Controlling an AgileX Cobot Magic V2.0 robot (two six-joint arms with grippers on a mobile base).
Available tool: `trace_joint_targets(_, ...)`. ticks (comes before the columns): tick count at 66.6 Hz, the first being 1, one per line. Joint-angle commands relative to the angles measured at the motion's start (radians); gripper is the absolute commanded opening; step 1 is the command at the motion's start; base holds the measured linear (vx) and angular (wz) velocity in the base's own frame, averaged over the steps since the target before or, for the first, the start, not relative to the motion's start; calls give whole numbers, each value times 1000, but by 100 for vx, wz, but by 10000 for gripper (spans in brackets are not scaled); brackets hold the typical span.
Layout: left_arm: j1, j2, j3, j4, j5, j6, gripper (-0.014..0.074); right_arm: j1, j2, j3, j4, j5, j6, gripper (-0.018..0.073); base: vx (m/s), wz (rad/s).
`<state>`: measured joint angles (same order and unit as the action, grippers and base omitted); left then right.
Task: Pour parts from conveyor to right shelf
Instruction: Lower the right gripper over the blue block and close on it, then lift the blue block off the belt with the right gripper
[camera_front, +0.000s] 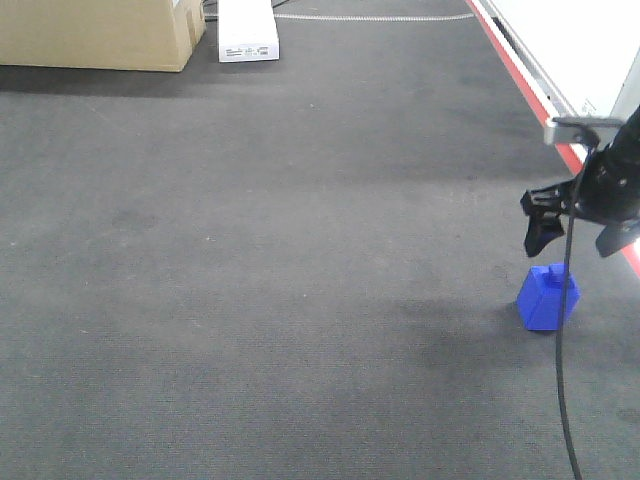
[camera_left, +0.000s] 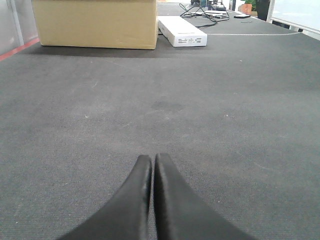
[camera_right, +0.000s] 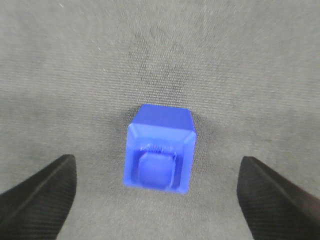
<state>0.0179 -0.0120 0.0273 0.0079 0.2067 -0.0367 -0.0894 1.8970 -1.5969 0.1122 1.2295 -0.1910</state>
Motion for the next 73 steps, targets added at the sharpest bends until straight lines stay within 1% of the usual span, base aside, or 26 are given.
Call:
trace_joint_targets(1, -8, -11, -19, -8, -79, -8, -6, -4, -28, -31, 7, 59, -12, 610, 0, 0)
trace_joint_targets(28, -8, -11, -19, -8, -79, -8, -6, -4, 103, -29, 12, 59, -12, 593, 0, 0)
trace_joint_targets(35, -8, -11, -19, -8, -79, -8, -6, -4, 123, -29, 13, 59, -10, 578, 0, 0)
trace_joint_targets(40, -8, -11, -19, -8, -79, -8, -6, -4, 134, -29, 13, 59, -10, 551, 0, 0)
trace_joint_targets(46, -8, -11, -19, -8, -79, -8, -6, -4, 142, -29, 12, 59, -9, 469, 0, 0)
trace_joint_targets(50, -8, -11, -19, -8, -79, -8, -6, -4, 143, -29, 12, 59, -9, 372, 0, 0)
trace_joint_targets(52, -8, -11, -19, -8, -79, -8, -6, -4, 143, -29, 12, 59, -9, 290, 0, 0)
trace_joint_targets(57, -8, -11, -19, -8, -79, -8, -6, -4, 142, -29, 12, 59, -9, 132, 0, 0)
trace_joint_targets(58, -8, -11, -19, -8, -79, -8, -6, -4, 142, -29, 12, 59, -9, 82, 0, 0)
trace_joint_targets(61, -8, -11, -19, -8, -79, -8, -6, -4, 142, -29, 11, 59, -9, -17, 0, 0)
trace_joint_targets(73, -8, -11, -19, -8, -79, -8, -6, -3, 117, -29, 10, 56, -10, -7, 0, 0)
